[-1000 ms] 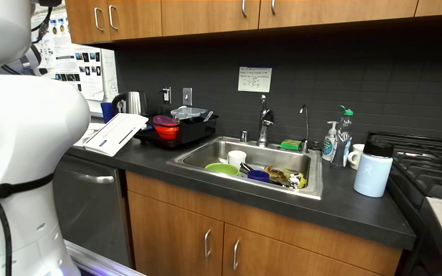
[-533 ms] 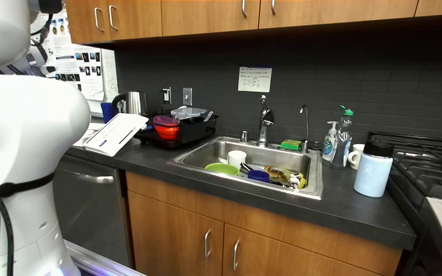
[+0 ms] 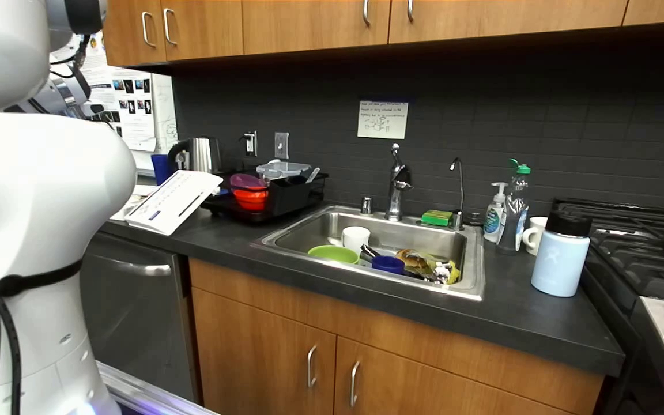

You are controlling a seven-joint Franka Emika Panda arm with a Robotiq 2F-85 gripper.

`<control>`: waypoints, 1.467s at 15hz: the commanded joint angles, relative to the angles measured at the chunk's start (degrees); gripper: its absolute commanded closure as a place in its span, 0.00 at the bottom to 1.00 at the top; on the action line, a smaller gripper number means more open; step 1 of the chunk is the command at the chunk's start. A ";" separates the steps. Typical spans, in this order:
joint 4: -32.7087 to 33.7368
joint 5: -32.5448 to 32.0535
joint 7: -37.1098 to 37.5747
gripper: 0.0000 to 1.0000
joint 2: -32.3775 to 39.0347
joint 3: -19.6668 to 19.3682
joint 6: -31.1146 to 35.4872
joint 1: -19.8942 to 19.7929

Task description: Pick up the white packet on the counter and then put it in the white box on the left

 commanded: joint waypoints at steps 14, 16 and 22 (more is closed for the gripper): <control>5.98 1.13 0.59 0.99 6.91 -4.21 -2.97 4.21; 6.29 1.27 0.24 0.99 7.07 -4.23 -2.95 4.23; 6.41 0.82 -0.95 0.49 7.09 -4.24 -2.40 4.36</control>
